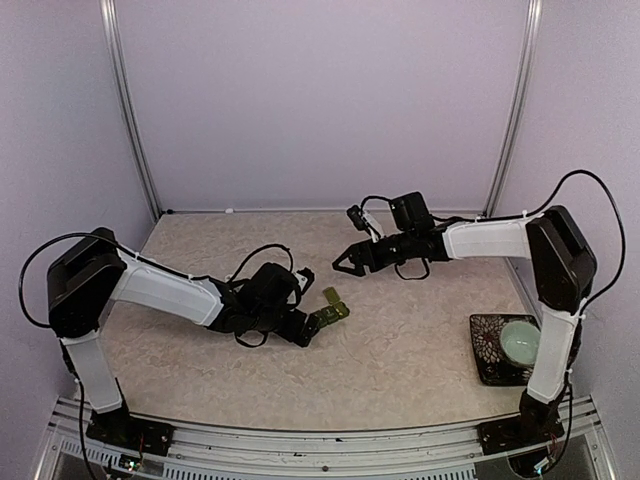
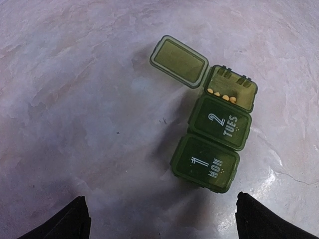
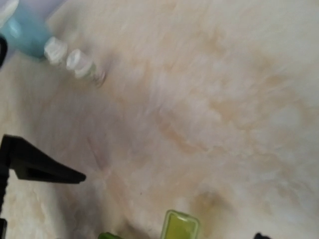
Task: Sort the pills into containers
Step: Close the lid of the pill container on the pill container.
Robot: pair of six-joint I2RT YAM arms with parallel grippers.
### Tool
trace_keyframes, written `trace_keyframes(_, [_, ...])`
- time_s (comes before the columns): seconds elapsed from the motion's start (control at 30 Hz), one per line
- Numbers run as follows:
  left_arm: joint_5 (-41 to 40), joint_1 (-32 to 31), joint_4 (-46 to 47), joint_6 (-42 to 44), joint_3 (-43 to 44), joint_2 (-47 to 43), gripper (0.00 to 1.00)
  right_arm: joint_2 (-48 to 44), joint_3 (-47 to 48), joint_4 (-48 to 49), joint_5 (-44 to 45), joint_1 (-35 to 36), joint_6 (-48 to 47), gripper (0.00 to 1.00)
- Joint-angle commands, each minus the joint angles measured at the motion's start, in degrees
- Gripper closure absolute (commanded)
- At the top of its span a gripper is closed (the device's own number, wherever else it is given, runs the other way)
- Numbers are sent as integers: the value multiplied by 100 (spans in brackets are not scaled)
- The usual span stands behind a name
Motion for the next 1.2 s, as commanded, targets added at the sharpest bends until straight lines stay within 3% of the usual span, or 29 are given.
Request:
trace_keyframes(0.0, [123,-22,68,9,284,121,1,693,839,-889,-1002,-113,-604,21])
trace_keyframes(0.3, [-2,-9,65,22,354,282,1,1858,2021,-1787,-1451,-151,-1187,22])
trace_keyframes(1.17, [-11,310,34,55,515,346,1,2106,1662,-1990,-2312,-153,-1793,29])
